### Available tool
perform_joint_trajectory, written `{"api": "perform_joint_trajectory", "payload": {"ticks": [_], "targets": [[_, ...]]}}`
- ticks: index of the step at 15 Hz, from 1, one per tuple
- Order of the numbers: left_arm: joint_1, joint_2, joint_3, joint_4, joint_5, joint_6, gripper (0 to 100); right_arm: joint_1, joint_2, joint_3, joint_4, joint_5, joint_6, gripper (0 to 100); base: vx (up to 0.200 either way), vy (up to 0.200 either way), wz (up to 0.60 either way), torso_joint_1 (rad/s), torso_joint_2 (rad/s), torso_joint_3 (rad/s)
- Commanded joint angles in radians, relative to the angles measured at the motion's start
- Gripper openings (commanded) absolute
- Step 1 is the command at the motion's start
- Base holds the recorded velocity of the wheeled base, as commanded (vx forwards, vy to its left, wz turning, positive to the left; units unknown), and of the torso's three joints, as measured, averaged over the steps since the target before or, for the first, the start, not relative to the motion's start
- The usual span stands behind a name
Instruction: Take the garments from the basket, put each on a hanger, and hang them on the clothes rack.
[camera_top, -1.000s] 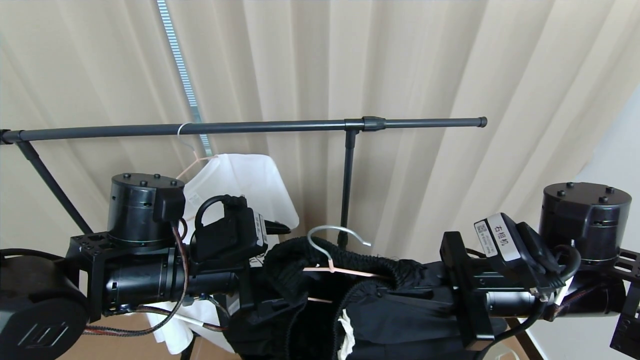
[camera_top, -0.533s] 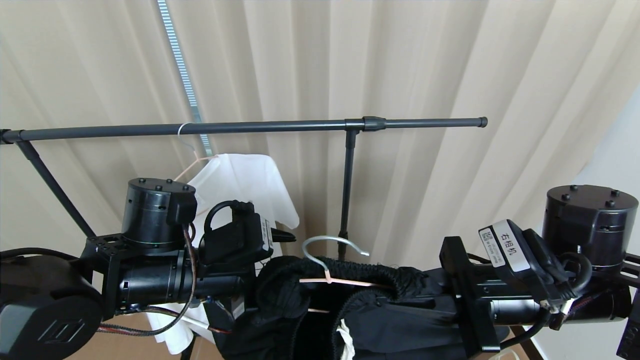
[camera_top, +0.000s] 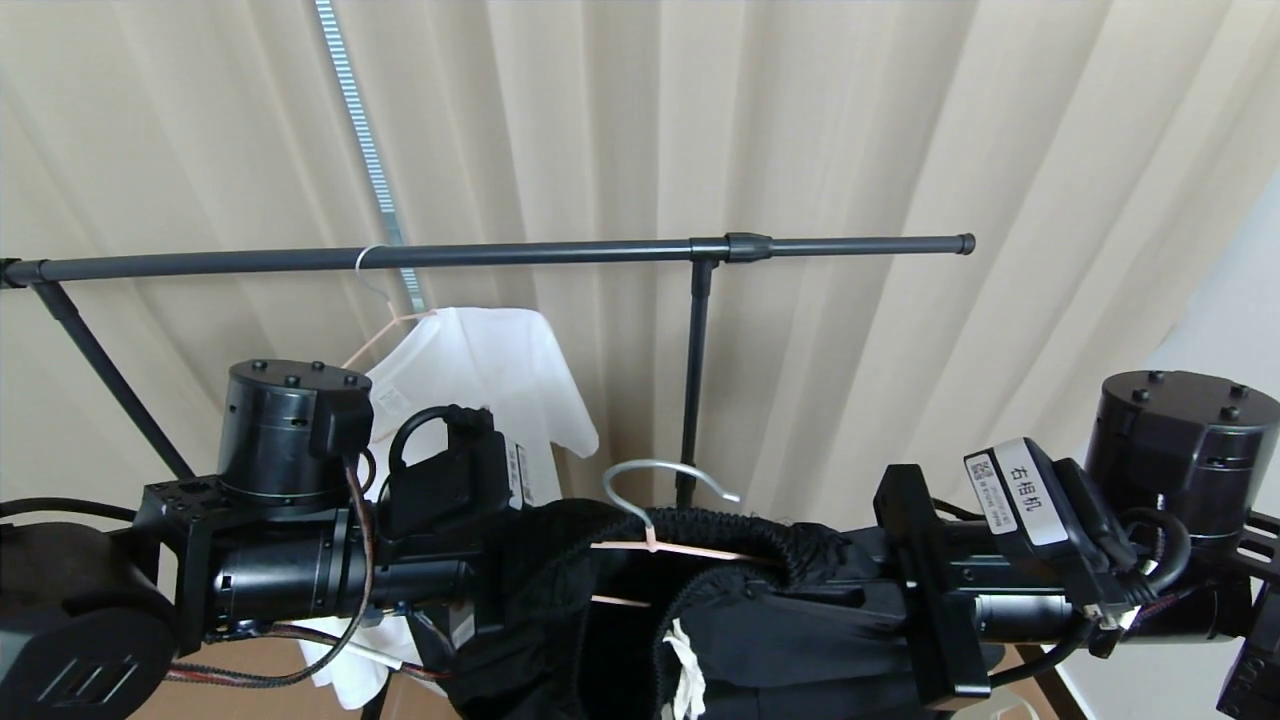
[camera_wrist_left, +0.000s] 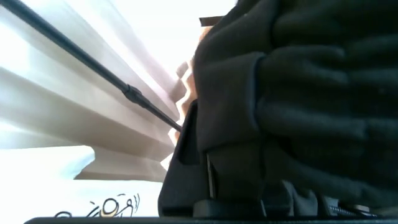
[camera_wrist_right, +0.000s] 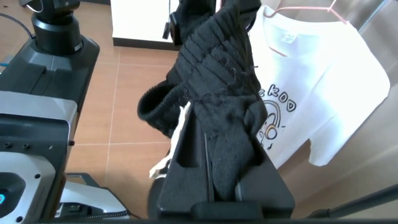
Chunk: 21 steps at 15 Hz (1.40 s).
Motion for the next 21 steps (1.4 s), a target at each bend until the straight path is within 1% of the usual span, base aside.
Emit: {"api": "perform_joint_trajectory", "payload": {"ticks": [1, 4, 7, 8, 10, 11, 16, 21], "targets": [[0.005, -0.04, 0.018, -0.001, 0.0, -0.008, 0, -0.015, 0.011, -0.002, 0.001, -0.004, 0.0, 0, 0.0, 0.0, 0.0, 0.0, 0.0, 0.0], [0.005, -0.061, 0.046, -0.001, 0.004, -0.037, 0, -0.02, 0.035, -0.011, 0.003, -0.013, -0.002, 0, 0.0, 0.0, 0.0, 0.0, 0.0, 0.0], [0.005, -0.061, 0.057, -0.002, 0.009, -0.066, 0, -0.021, 0.063, -0.027, 0.003, -0.038, 0.003, 0, 0.0, 0.0, 0.0, 0.0, 0.0, 0.0], [0.011, -0.061, 0.058, -0.002, 0.011, -0.078, 0, -0.023, 0.061, -0.022, 0.003, -0.038, 0.003, 100, 0.0, 0.0, 0.0, 0.0, 0.0, 0.0], [0.027, -0.061, 0.06, -0.002, 0.011, -0.08, 0, -0.031, 0.058, -0.022, 0.005, -0.038, 0.003, 100, 0.0, 0.0, 0.0, 0.0, 0.0, 0.0], [0.043, -0.061, 0.061, -0.002, 0.011, -0.085, 0, -0.057, 0.055, -0.019, 0.005, -0.033, 0.003, 100, 0.0, 0.0, 0.0, 0.0, 0.0, 0.0], [0.1, -0.103, 0.101, -0.005, 0.009, -0.091, 0, -0.095, 0.038, -0.027, 0.001, -0.035, 0.001, 100, 0.0, 0.0, 0.0, 0.0, 0.0, 0.0], [0.168, -0.184, 0.138, -0.005, 0.009, -0.157, 0, -0.135, 0.051, -0.022, 0.008, -0.036, 0.004, 100, 0.0, 0.0, 0.0, 0.0, 0.0, 0.0]]}}
